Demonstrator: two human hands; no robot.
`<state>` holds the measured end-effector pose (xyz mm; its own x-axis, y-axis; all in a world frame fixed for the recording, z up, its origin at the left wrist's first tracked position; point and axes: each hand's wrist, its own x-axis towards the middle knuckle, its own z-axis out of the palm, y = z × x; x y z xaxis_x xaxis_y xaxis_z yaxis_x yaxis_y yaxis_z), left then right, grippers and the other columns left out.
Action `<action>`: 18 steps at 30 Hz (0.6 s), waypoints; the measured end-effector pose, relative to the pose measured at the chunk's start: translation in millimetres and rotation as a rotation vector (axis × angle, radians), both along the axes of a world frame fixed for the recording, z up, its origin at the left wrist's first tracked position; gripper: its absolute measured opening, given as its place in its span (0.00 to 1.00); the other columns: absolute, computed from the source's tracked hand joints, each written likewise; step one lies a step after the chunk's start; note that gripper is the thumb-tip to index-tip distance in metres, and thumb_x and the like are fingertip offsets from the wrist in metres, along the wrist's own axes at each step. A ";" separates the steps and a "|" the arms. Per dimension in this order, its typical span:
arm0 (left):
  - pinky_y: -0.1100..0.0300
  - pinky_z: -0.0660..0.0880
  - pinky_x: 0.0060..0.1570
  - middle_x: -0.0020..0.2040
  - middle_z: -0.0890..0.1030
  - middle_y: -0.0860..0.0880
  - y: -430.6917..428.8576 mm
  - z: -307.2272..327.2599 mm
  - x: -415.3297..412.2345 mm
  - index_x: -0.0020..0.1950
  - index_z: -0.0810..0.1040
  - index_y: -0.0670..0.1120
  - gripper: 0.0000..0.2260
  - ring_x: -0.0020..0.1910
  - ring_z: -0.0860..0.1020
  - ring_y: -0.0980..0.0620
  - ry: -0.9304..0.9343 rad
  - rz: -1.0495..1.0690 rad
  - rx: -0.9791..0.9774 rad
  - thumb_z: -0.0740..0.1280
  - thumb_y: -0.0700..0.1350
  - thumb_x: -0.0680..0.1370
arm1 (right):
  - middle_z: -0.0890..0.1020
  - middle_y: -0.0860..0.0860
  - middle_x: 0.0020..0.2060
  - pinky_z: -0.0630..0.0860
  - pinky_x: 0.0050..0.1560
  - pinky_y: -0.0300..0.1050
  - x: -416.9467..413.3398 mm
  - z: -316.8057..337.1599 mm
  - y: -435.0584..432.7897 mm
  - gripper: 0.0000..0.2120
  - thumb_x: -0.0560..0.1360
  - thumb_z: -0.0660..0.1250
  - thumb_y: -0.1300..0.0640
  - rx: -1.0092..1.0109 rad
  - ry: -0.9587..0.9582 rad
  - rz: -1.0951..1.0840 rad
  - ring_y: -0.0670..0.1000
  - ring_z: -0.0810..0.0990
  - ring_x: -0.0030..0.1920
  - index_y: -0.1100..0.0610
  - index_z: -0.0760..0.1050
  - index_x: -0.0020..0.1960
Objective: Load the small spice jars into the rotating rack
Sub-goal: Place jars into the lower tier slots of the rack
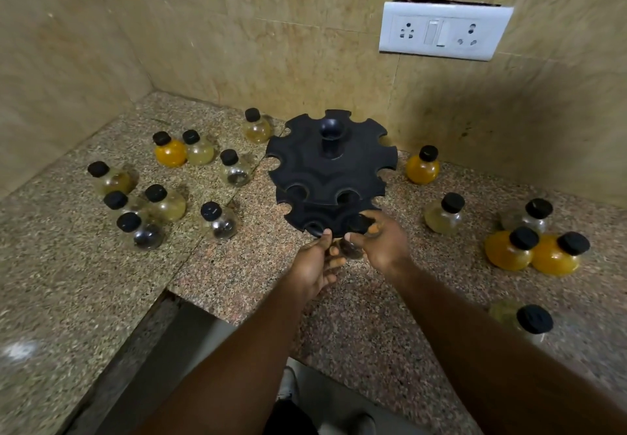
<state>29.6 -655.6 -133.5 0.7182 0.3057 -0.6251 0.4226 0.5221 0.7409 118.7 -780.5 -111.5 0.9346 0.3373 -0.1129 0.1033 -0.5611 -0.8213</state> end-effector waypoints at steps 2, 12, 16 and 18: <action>0.63 0.67 0.27 0.35 0.79 0.52 -7.0 1.9 -0.9 0.52 0.81 0.46 0.16 0.32 0.77 0.55 -0.025 -0.013 0.056 0.60 0.55 0.84 | 0.83 0.47 0.47 0.77 0.47 0.43 -2.6 -5.3 -3.9 0.23 0.69 0.80 0.52 0.026 -0.016 -0.030 0.51 0.82 0.49 0.52 0.79 0.62; 0.61 0.75 0.41 0.41 0.83 0.53 -80.3 -31.1 0.7 0.46 0.82 0.49 0.09 0.40 0.80 0.55 -0.036 -0.443 0.741 0.66 0.51 0.79 | 0.80 0.43 0.46 0.73 0.40 0.39 -50.4 -33.8 -81.4 0.19 0.77 0.71 0.50 -0.001 0.073 -0.303 0.44 0.81 0.46 0.47 0.73 0.66; 0.54 0.75 0.60 0.61 0.80 0.50 -122.2 -41.3 12.1 0.64 0.78 0.53 0.17 0.59 0.79 0.51 -0.131 -0.730 1.083 0.67 0.54 0.77 | 0.79 0.41 0.40 0.70 0.36 0.39 -74.7 -38.6 -136.9 0.12 0.77 0.70 0.50 -0.027 0.134 -0.485 0.41 0.79 0.40 0.42 0.72 0.59; 0.53 0.72 0.66 0.66 0.77 0.48 -136.3 -46.4 17.0 0.69 0.75 0.51 0.22 0.65 0.74 0.48 -0.203 -0.817 1.173 0.70 0.54 0.76 | 0.79 0.41 0.39 0.72 0.40 0.43 -85.3 -42.4 -152.9 0.12 0.77 0.70 0.50 -0.043 0.124 -0.522 0.45 0.80 0.41 0.42 0.72 0.57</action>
